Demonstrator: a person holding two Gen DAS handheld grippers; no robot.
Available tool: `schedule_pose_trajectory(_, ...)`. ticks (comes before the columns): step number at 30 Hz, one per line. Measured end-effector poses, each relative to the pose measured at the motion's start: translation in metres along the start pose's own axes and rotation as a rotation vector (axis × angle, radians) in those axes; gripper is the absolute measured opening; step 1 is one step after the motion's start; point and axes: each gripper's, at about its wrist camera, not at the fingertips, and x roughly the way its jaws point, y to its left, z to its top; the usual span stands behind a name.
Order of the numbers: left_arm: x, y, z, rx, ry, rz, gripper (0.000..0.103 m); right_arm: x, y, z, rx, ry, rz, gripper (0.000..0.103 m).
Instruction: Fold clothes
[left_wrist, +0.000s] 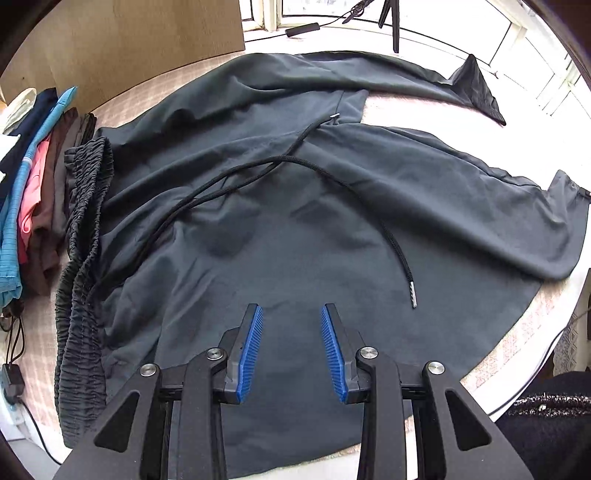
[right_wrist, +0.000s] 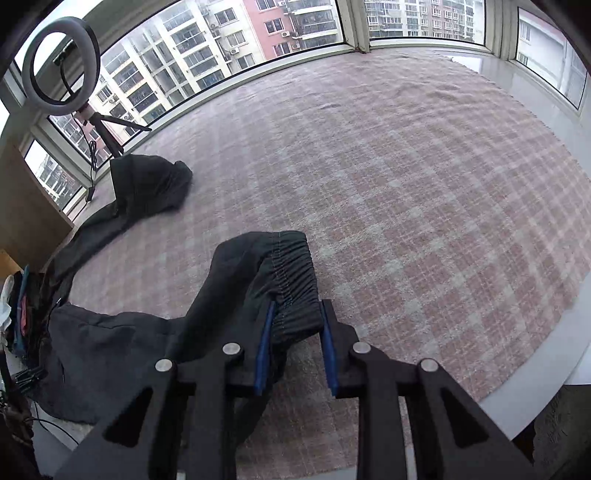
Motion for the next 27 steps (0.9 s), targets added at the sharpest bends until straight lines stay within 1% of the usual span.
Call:
schedule_pose_trajectory(1,-0.004,-0.006,-0.005,0.017,0.002,-0.014,0.032,-0.016,-0.01,0.009,0.029,-0.035,-0.016,0.023)
schedule_pose_trajectory(2,-0.007,-0.014,-0.01,0.036,0.008,-0.037,0.032,-0.025,-0.02,0.018,0.056,-0.049,-0.023,0.023)
schedule_pose_trajectory(3,-0.009,-0.023,-0.015,0.061,0.018,-0.068,0.032,-0.023,-0.024,0.022,0.064,-0.037,-0.033,0.023)
schedule_pose_trajectory(5,-0.012,-0.045,-0.028,0.135,0.038,-0.112,0.032,-0.011,-0.025,0.027,0.057,0.001,-0.064,0.024)
schedule_pose_trajectory(8,-0.01,-0.081,-0.044,0.257,0.057,-0.162,0.033,0.017,-0.015,0.018,-0.001,0.064,-0.121,0.024)
schedule_pose_trajectory(11,-0.002,-0.109,-0.051,0.334,0.078,-0.201,0.036,0.046,-0.017,0.005,0.015,0.131,-0.122,0.024)
schedule_pose_trajectory(12,0.001,-0.116,-0.053,0.356,0.085,-0.204,0.036,0.054,-0.018,0.003,0.017,0.148,-0.121,0.025)
schedule_pose_trajectory(14,0.008,-0.128,-0.055,0.406,0.093,-0.179,0.036,0.058,-0.021,-0.001,0.019,0.16,-0.116,0.026)
schedule_pose_trajectory(17,0.015,-0.137,-0.056,0.455,0.096,-0.145,0.036,0.05,-0.025,-0.003,0.034,0.139,-0.115,0.036)
schedule_pose_trajectory(19,0.014,-0.136,-0.056,0.46,0.096,-0.14,0.036,0.04,-0.029,-0.005,0.039,0.123,-0.106,0.037)
schedule_pose_trajectory(23,0.011,-0.132,-0.055,0.46,0.1,-0.117,0.036,0.028,-0.039,-0.013,0.074,0.124,-0.09,0.039)
schedule_pose_trajectory(25,0.009,-0.129,-0.054,0.461,0.097,-0.098,0.036,0.027,-0.043,-0.023,0.107,0.128,-0.069,0.043)
schedule_pose_trajectory(27,0.009,-0.125,-0.053,0.445,0.106,-0.082,0.036,0.029,-0.045,-0.035,0.135,0.136,-0.045,0.044)
